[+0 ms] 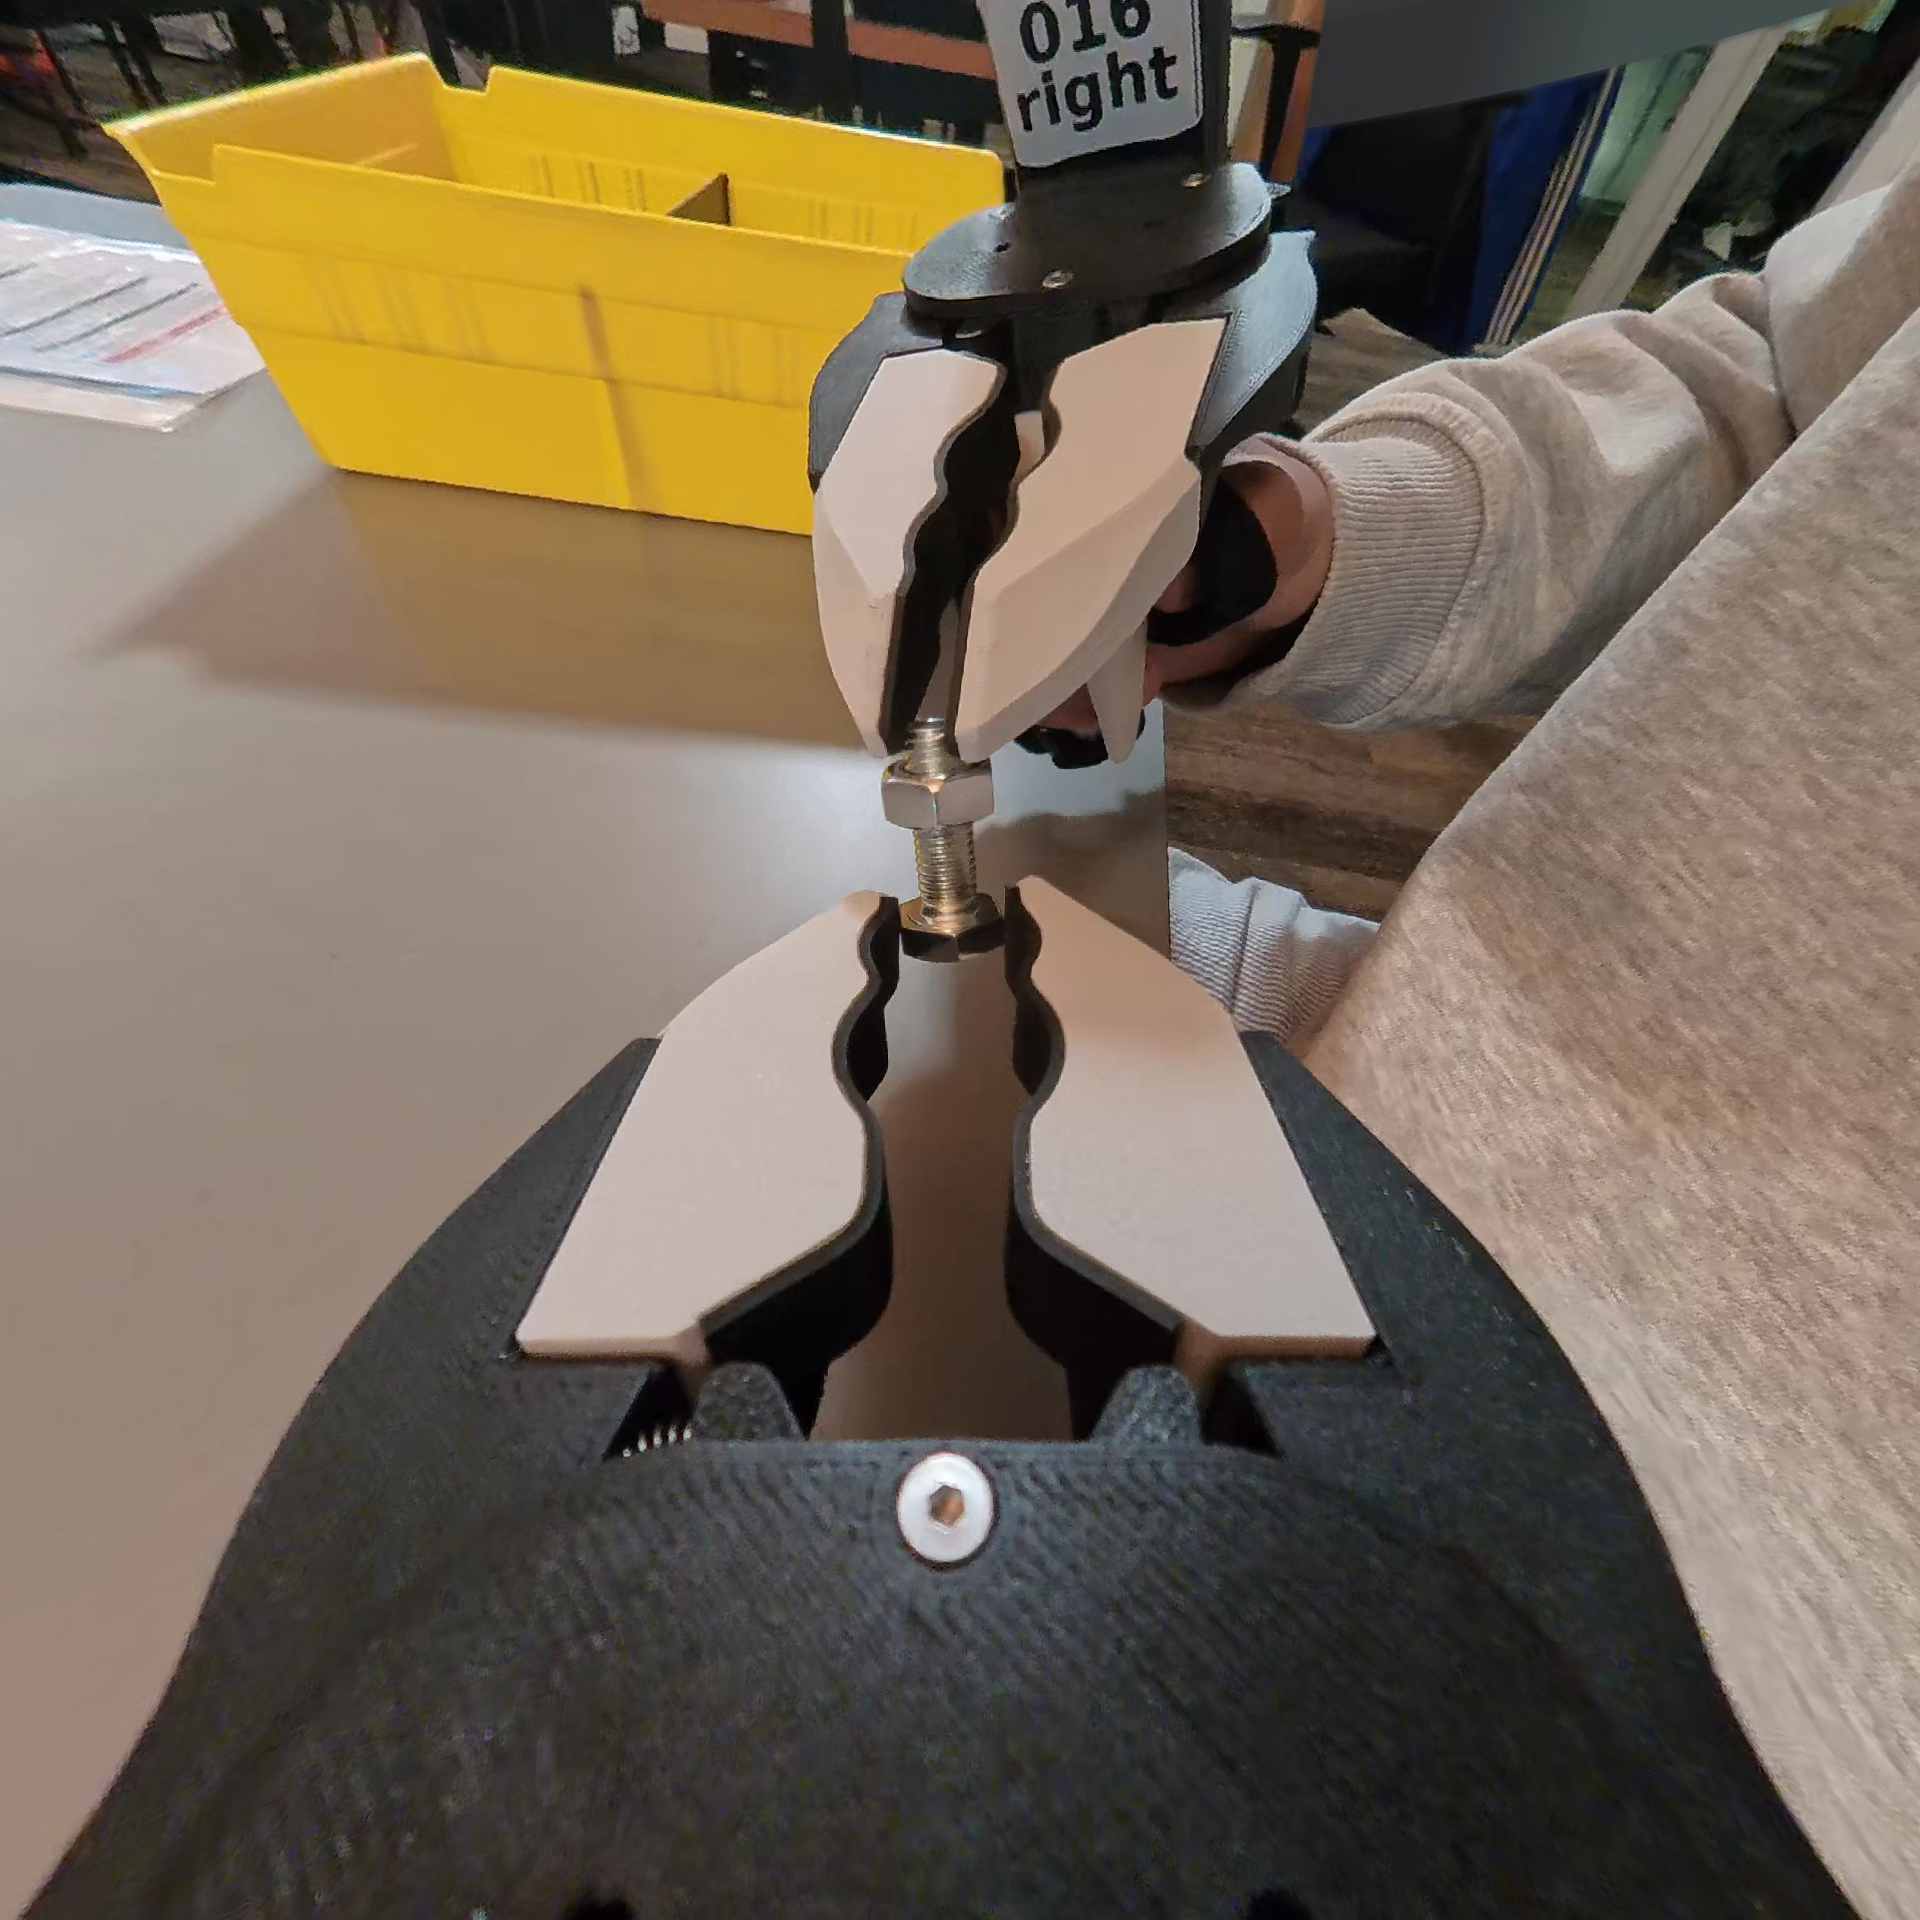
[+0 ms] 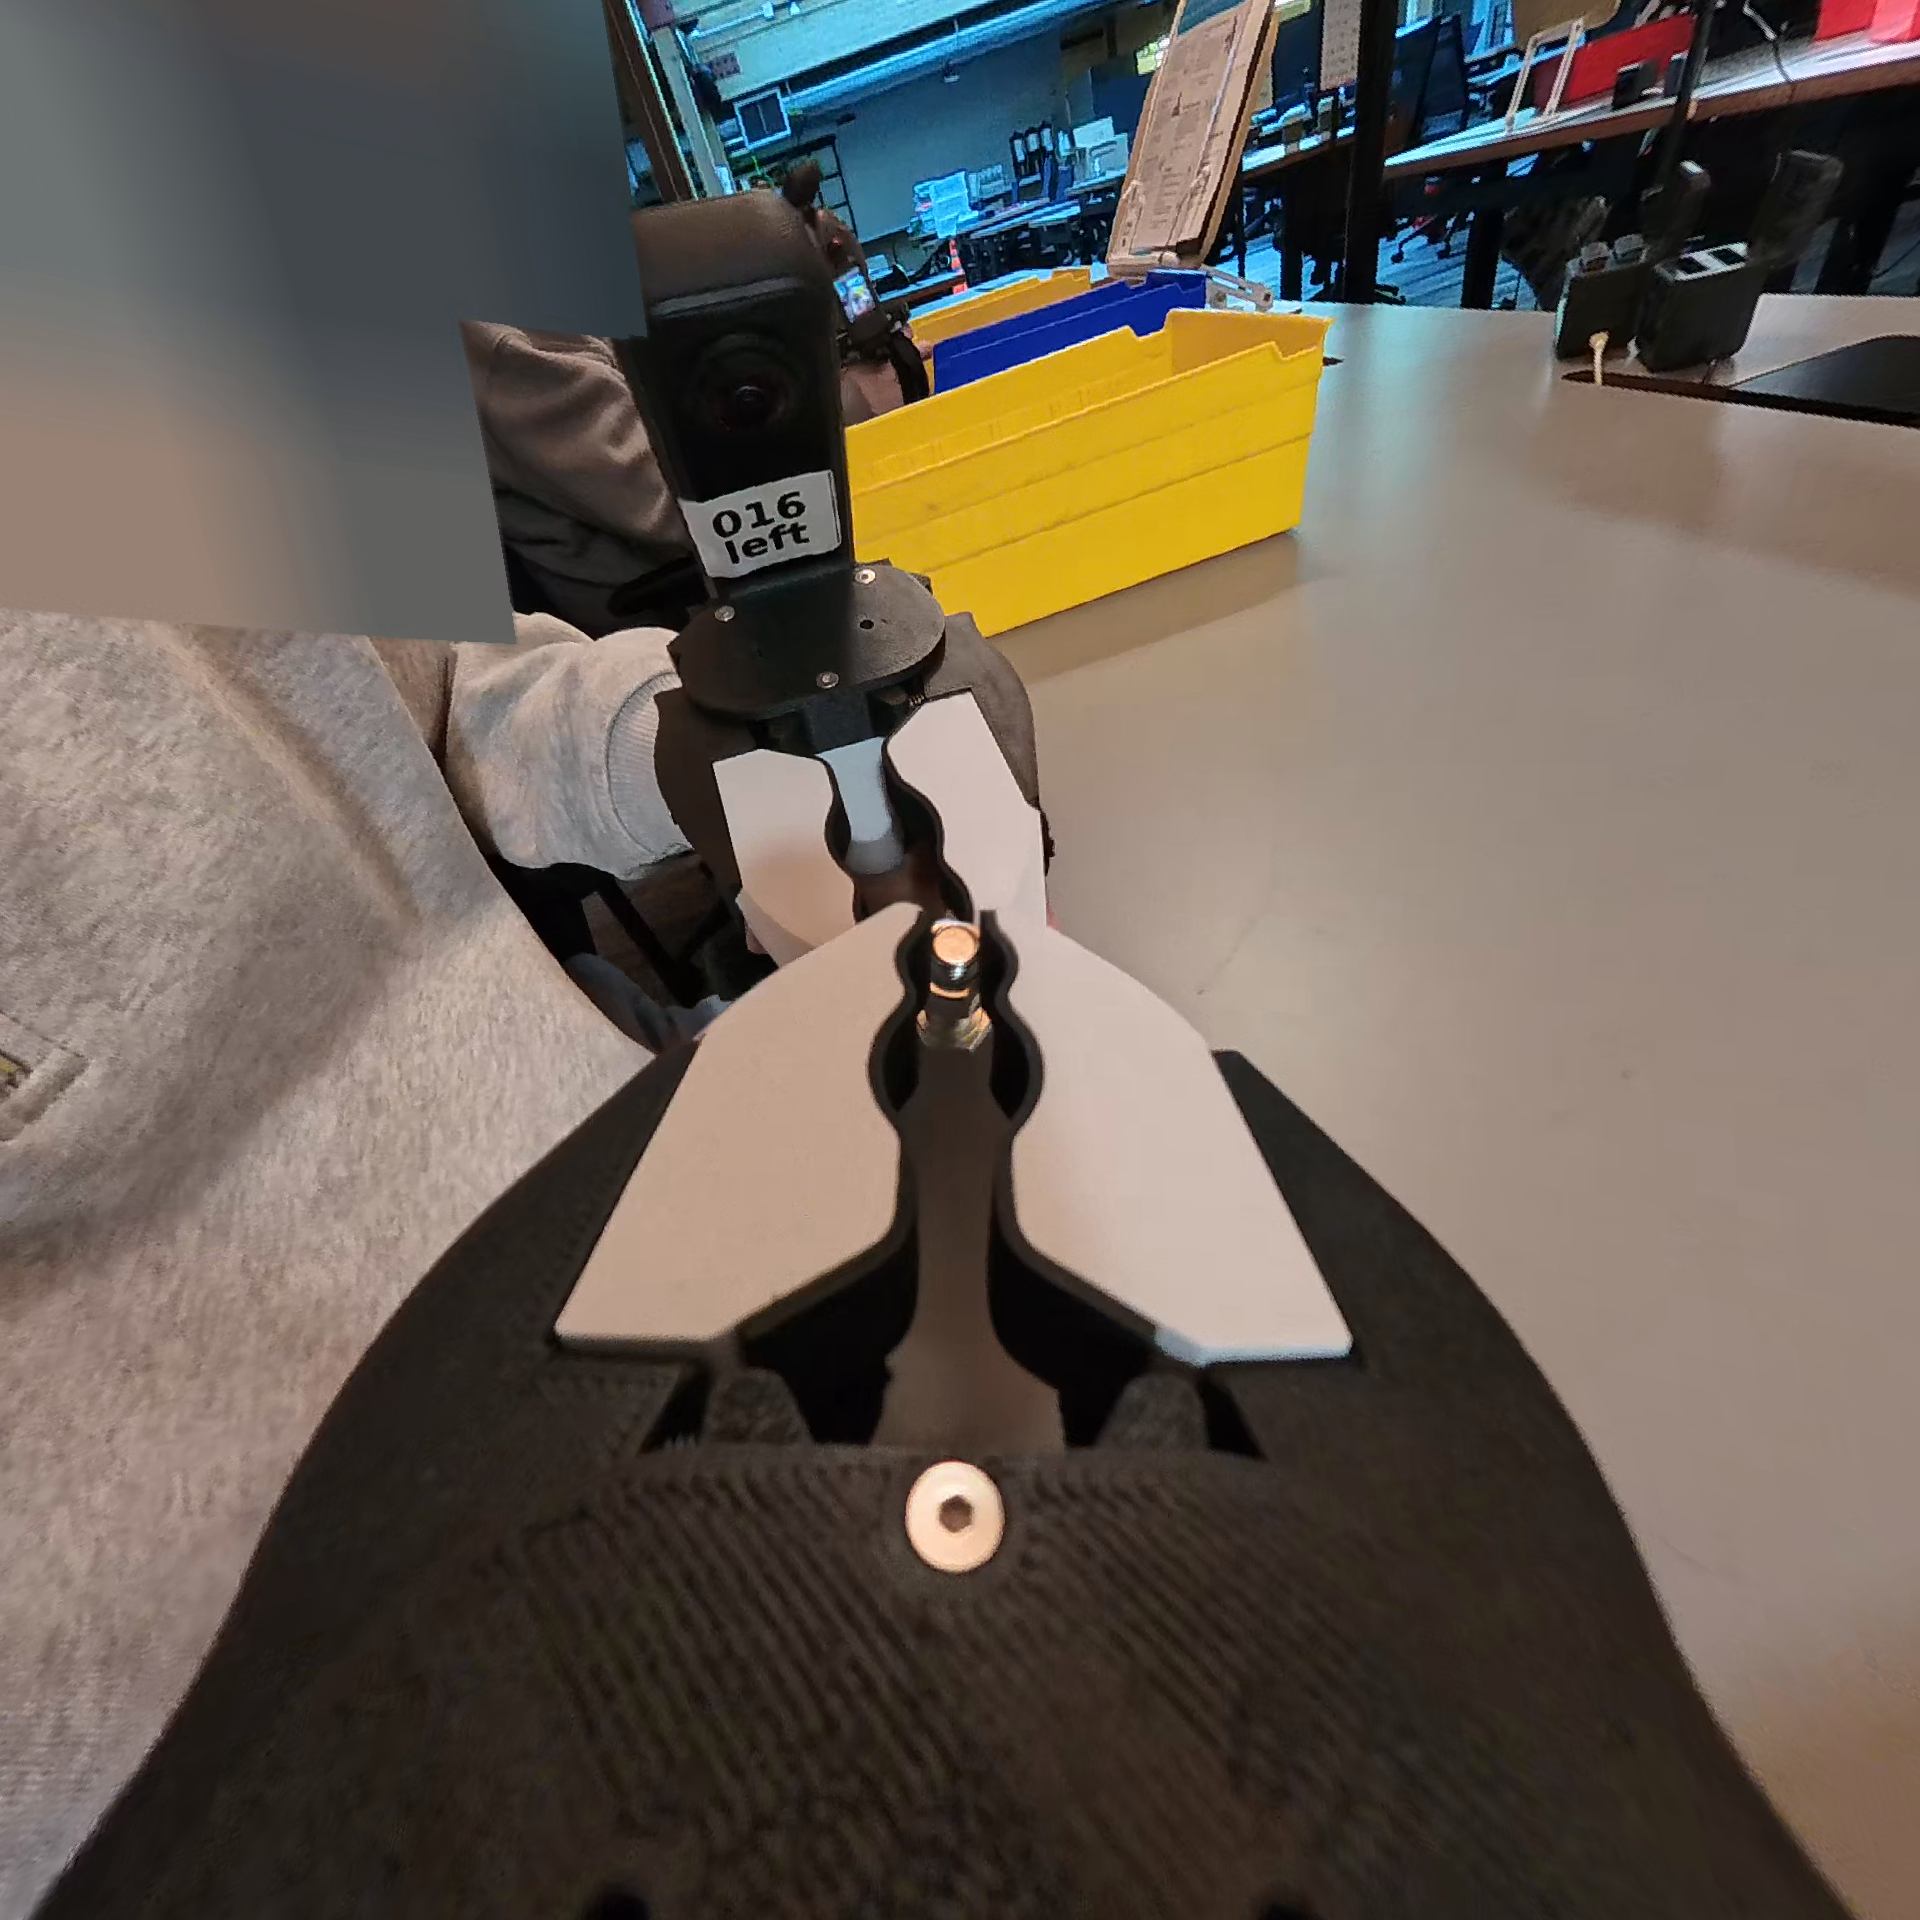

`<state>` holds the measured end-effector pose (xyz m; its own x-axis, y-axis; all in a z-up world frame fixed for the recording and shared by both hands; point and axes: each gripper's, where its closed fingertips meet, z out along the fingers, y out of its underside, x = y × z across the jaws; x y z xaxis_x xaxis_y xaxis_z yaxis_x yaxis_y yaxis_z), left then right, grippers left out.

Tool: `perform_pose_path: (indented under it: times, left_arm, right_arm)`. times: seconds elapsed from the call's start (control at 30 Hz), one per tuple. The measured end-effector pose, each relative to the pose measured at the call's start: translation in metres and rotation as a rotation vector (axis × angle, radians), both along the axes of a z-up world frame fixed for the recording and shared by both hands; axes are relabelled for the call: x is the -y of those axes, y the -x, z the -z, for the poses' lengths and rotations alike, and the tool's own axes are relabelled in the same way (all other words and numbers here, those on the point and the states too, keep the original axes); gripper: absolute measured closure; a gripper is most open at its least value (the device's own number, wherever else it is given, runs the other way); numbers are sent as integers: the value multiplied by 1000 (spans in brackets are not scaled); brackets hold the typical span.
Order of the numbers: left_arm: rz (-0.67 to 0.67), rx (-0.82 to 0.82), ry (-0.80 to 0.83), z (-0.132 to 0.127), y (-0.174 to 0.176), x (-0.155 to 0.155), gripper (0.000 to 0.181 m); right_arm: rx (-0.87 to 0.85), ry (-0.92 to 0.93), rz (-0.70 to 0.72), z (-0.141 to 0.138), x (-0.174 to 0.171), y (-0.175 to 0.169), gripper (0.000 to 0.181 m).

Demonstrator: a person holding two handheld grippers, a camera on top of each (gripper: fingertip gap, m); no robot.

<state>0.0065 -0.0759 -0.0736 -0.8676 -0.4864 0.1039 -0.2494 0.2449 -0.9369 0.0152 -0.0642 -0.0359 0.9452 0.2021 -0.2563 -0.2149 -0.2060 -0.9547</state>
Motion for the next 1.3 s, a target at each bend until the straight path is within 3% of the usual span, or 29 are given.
perform_pose_path:
  times: [0.5,0.63,0.87,1.0,1.17,1.3]
  left_arm:
    - [-43,30,33,-6,-6,1,161]
    - [-66,28,57,-9,-10,-1,162]
    - [-176,54,181,-27,-24,-15,161]
    - [-203,105,117,-24,-26,-17,162]
    - [-260,180,-29,-14,-31,-23,162]
    - [-349,204,-8,-18,-34,-36,161]
  right_arm:
    - [-12,-46,41,-8,-2,-1,172]
    - [-38,-104,69,-17,0,-7,150]
    - [-58,-98,115,-15,2,-18,147]
    - [-57,-34,104,-7,0,-14,142]
    - [-95,74,119,-4,-4,-11,150]
    - [-5,229,135,-3,-9,-19,153]
